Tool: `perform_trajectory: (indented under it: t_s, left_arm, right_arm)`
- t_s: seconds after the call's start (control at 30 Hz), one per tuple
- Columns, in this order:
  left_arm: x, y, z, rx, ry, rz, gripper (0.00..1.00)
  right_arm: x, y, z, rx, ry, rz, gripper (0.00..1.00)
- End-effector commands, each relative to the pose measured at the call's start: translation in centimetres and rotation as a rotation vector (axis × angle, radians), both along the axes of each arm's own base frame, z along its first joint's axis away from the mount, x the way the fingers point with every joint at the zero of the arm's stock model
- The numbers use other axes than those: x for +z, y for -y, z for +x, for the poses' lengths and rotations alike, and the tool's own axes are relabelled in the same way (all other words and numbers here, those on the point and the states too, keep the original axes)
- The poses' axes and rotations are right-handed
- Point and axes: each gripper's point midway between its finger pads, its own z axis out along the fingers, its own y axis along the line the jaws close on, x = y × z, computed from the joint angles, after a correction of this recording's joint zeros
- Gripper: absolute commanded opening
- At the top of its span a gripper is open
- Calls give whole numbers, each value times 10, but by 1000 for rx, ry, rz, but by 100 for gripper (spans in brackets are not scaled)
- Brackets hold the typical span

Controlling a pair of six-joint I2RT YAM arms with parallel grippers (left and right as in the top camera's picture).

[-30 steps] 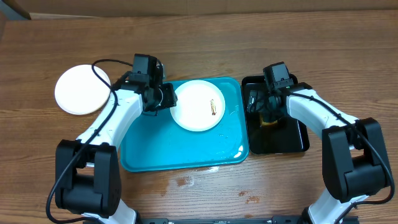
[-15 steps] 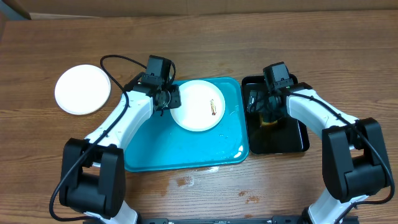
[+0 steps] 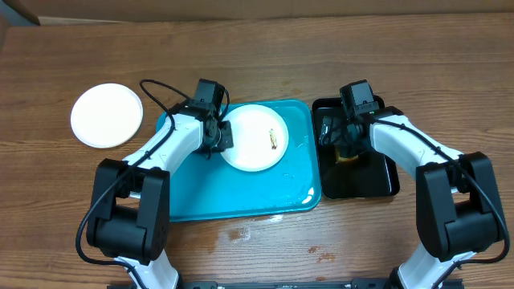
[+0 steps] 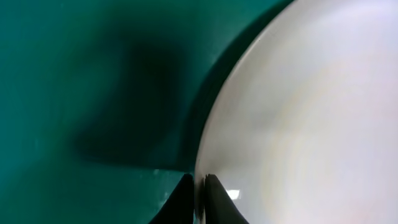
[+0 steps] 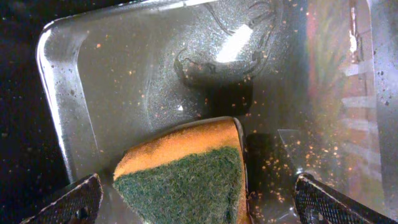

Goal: Clean dirty plates on tray and stack at the side
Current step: 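Grasp the white plate rim and slide it right on the teal tray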

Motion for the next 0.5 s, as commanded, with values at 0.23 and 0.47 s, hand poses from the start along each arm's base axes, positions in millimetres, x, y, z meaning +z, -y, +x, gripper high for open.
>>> perform_trajectory:
  t_s: [0.23, 0.47]
  left_arm:
    - [-3, 6, -32, 35, -149, -38, 5]
    - [-2, 0, -36, 48, -176, -33, 32]
  right_arm:
    - [-2, -1, 0, -4, -4, 9, 100]
    - [-1, -1, 1, -4, 2, 11, 100]
